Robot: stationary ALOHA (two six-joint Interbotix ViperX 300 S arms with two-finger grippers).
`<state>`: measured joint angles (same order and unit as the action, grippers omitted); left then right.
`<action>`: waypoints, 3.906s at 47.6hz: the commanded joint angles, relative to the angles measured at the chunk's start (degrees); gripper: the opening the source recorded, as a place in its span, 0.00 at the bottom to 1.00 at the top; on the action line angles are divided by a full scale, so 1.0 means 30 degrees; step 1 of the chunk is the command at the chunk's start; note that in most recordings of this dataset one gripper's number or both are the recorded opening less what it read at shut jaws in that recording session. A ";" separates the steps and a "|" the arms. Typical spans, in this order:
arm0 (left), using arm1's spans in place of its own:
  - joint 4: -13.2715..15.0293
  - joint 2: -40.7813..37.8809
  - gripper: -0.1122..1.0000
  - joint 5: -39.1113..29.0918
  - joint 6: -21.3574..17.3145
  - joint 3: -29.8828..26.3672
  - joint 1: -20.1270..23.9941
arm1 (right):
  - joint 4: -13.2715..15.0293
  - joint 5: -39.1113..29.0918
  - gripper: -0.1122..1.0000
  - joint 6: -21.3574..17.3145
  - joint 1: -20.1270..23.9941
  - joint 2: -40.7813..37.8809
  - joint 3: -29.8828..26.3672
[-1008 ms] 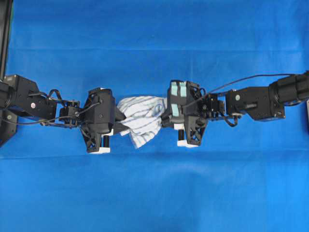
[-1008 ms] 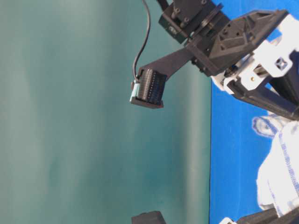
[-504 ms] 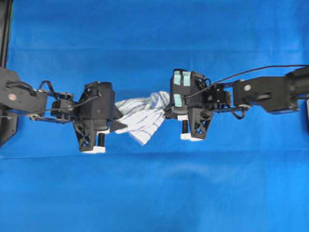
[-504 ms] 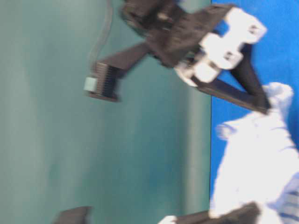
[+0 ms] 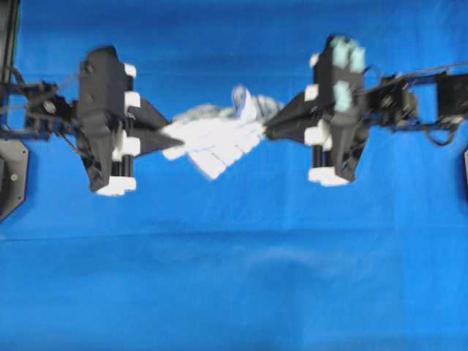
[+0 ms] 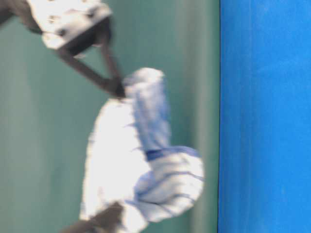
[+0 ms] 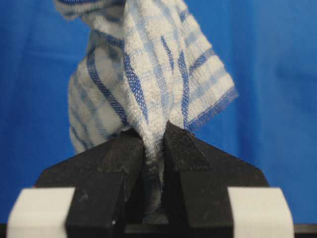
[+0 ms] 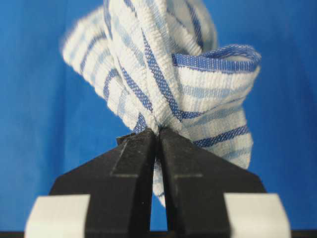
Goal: Lift the towel with both arms.
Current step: 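Lift the towel upward with both grippers, then open both grippers and drop the towel onto the table, then lower both grippers and grasp the towel's edges again, then raise the towel with both grippers, stretching it between them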
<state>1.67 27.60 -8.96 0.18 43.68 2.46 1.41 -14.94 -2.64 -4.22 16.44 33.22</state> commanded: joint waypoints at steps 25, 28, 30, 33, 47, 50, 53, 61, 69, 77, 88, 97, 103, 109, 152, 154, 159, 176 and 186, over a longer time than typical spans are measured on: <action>-0.0117 0.1143 0.14 -0.0996 -0.1992 -0.3369 0.1494 | 0.1201 -0.3281 0.15 0.0088 -0.0615 0.2637 -0.3545; -0.0117 0.1084 0.14 -0.0996 -0.1992 -0.3369 0.1494 | 0.1201 -0.3398 0.15 0.0059 -0.0615 0.2520 -0.3545; -0.0117 0.1025 0.14 -0.0996 -0.1992 -0.3369 0.1494 | 0.1201 -0.3486 0.15 0.0029 -0.0586 0.2461 -0.3545; -0.0117 0.0967 0.14 -0.0996 -0.1992 -0.3369 0.1494 | 0.1201 -0.3516 0.15 0.0029 -0.0615 0.2373 -0.3516; -0.0117 0.0937 0.27 -0.0850 -0.1963 -0.3369 0.1523 | 0.1143 -0.3486 0.16 -0.0059 -0.0527 0.2314 -0.3457; -0.0117 0.0996 0.45 -0.0850 -0.1963 -0.3340 0.1494 | 0.1172 -0.3486 0.16 -0.0117 -0.0527 0.2314 -0.3428; -0.0117 0.1055 0.62 -0.0850 -0.1963 -0.3311 0.1494 | 0.1172 -0.3428 0.31 -0.0117 -0.0527 0.2314 -0.3428; -0.0117 0.1289 0.93 -0.0967 -0.1963 -0.3135 0.1523 | 0.1201 -0.3486 0.71 -0.0146 -0.0527 0.2344 -0.3398; -0.0117 0.1230 0.93 -0.0967 -0.1816 -0.2813 0.1494 | 0.1113 -0.3486 0.69 -0.0234 -0.0527 0.2314 -0.3047; -0.0029 0.0703 0.93 -0.0381 -0.1729 -0.1699 0.1143 | 0.0996 -0.2695 0.69 -0.0674 -0.0176 0.1934 -0.1582; -0.0029 -0.1523 0.93 0.2168 -0.1729 0.0469 0.0410 | 0.0967 -0.0439 0.69 -0.1494 0.0439 0.0293 0.0762; 0.0000 -0.3896 0.93 0.4424 -0.1729 0.1318 0.0088 | 0.0967 0.1289 0.69 -0.1963 0.0527 -0.1670 0.1699; 0.0000 -0.5889 0.93 0.5361 -0.1699 0.1348 -0.0088 | 0.0967 0.2344 0.69 -0.2080 0.0557 -0.3076 0.1816; 0.0000 -0.7852 0.93 0.5771 -0.1699 0.1055 -0.0527 | 0.0938 0.3135 0.69 -0.2109 0.0557 -0.4512 0.1846; 0.0000 -1.2041 0.80 0.7383 -0.1729 0.0469 -0.0264 | 0.0615 0.6064 0.66 -0.2080 0.0879 -0.9199 0.1729; 0.0029 -1.1982 0.71 0.7295 -0.1729 0.0469 -0.0264 | 0.0615 0.6064 0.62 -0.2080 0.0820 -0.9170 0.1729; 0.0029 -1.1924 0.42 0.7061 -0.1729 0.0469 -0.0264 | 0.0615 0.5947 0.37 -0.2080 0.0791 -0.9082 0.1699; 0.0029 -0.8555 0.15 0.3955 -0.1670 0.0029 -0.0264 | 0.0557 0.4014 0.15 -0.2109 0.0791 -0.5771 0.1494; 0.0029 -0.4541 0.15 0.0850 -0.1055 -0.0791 -0.0264 | 0.0586 0.0996 0.15 -0.2080 0.0791 -0.2402 0.0498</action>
<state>1.67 8.70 -3.78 -3.16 43.33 1.76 3.25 -9.32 -8.96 -1.93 4.66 36.91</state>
